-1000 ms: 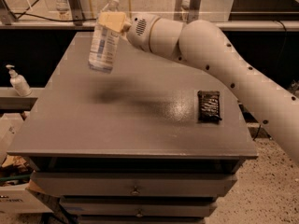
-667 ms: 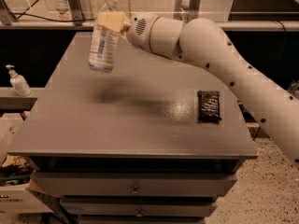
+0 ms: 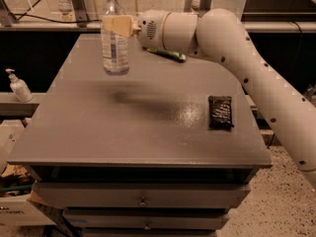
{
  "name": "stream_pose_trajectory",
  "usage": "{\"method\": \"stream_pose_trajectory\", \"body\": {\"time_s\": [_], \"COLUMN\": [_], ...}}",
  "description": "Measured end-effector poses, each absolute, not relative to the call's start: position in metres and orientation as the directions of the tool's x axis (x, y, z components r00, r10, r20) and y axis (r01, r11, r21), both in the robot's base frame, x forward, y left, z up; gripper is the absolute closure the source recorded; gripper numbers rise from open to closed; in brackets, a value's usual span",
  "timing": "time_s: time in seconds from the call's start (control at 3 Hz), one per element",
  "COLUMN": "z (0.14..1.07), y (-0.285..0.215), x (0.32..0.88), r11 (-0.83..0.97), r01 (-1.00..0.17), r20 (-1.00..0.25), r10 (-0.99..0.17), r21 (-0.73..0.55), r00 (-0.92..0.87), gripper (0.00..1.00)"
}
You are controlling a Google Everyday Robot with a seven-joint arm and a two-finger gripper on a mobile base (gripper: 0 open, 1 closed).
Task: Place blue plastic bottle upright
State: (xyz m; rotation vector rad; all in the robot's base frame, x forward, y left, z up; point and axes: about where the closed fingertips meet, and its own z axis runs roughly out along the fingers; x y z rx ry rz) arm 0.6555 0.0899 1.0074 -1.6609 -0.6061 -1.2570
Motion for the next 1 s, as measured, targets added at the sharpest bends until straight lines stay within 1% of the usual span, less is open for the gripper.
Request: {"method": "stream_pose_trajectory", "body": {"time_s": [0.33,0.67,1.0], "z": [1.008,0.998,0.986], "y": [0.088,0.087,0.083], "x": [0.653,0.651,0.651], "r11": [-0.453,-0.442,-0.427], "r01": [0.863,0.891,0.902], "r20": [0.971,0.985,0.985], "r10": [-0.026,0.082,0.116], "r21": [-0.225,-0.1,-0.064], "r00": [0.239,0.151,0.125], "gripper": [1.0,1.0,1.0]}}
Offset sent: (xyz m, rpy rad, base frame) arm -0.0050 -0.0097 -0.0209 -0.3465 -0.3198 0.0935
